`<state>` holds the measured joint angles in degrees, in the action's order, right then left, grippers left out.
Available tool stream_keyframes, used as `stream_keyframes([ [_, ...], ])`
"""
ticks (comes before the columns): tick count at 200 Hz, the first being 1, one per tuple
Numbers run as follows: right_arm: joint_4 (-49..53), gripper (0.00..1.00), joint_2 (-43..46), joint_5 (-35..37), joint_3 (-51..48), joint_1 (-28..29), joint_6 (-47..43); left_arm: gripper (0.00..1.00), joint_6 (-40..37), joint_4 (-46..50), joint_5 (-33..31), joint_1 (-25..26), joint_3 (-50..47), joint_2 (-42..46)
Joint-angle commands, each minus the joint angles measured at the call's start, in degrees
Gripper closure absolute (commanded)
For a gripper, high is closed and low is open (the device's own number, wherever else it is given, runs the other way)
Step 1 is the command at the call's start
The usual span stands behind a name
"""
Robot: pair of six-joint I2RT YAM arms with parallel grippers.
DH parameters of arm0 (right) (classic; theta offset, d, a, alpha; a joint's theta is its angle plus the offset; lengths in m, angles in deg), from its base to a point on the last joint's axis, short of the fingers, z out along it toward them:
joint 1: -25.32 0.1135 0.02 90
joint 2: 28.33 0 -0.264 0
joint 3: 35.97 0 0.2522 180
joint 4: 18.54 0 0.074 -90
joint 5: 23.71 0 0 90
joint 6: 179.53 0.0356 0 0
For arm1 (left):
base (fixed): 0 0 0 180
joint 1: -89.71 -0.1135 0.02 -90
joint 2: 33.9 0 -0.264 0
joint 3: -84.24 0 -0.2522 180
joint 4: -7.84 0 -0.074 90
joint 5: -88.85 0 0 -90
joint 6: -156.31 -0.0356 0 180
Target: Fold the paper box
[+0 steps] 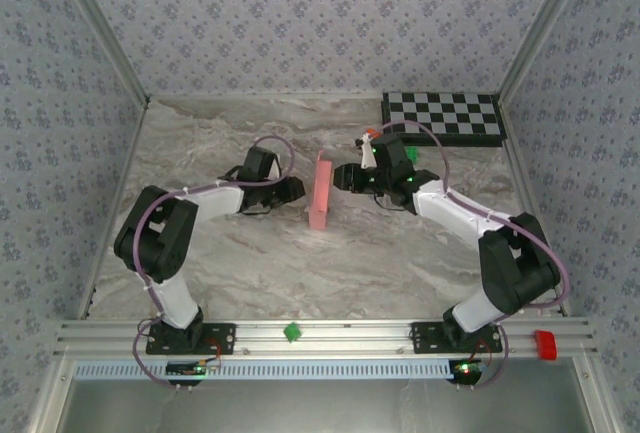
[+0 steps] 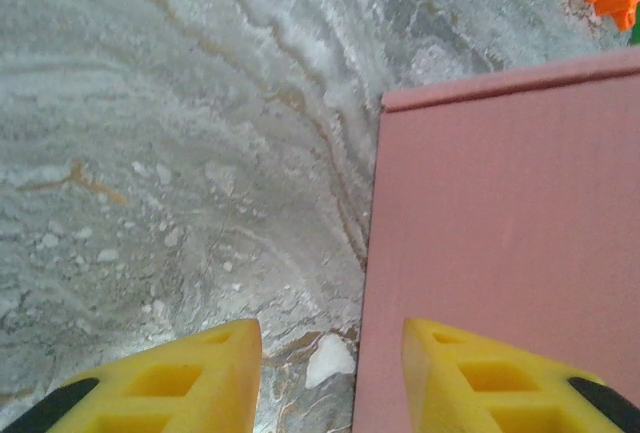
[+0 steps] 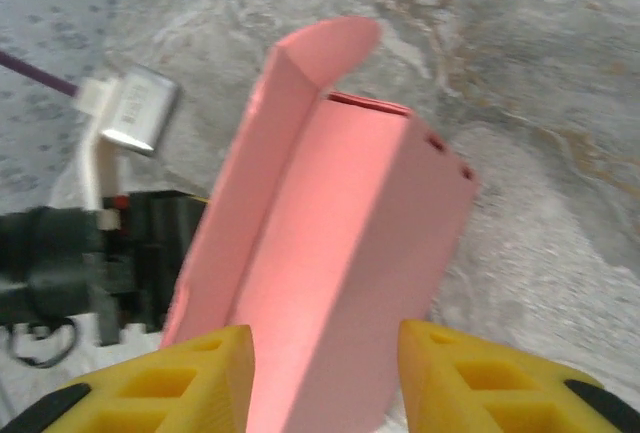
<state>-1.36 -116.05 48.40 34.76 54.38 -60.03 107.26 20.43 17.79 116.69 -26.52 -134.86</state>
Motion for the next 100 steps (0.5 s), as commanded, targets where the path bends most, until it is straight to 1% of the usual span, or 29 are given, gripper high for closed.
stream_keyframes([
  [1,4.91,0.6,0.39,5.83,-2.25,1.0,-0.2,0.59,-3.08,3.17,0.23,-0.23,3.79,-2.11],
  [32,0.55,0.66,-2.76,5.9,-6.17,2.94,2.64,0.59,-4.58,5.01,2.76,-0.29,8.2,-5.72],
  [79,-4.12,0.67,-7.76,5.4,-6.3,6.46,4.93,0.59,-6.0,6.92,4.15,-0.42,13.13,-9.18],
  [100,-6.55,0.67,-9.34,4.26,-6.17,7.43,6.08,0.59,-6.54,7.16,5.76,-0.61,14.58,-10.16],
])
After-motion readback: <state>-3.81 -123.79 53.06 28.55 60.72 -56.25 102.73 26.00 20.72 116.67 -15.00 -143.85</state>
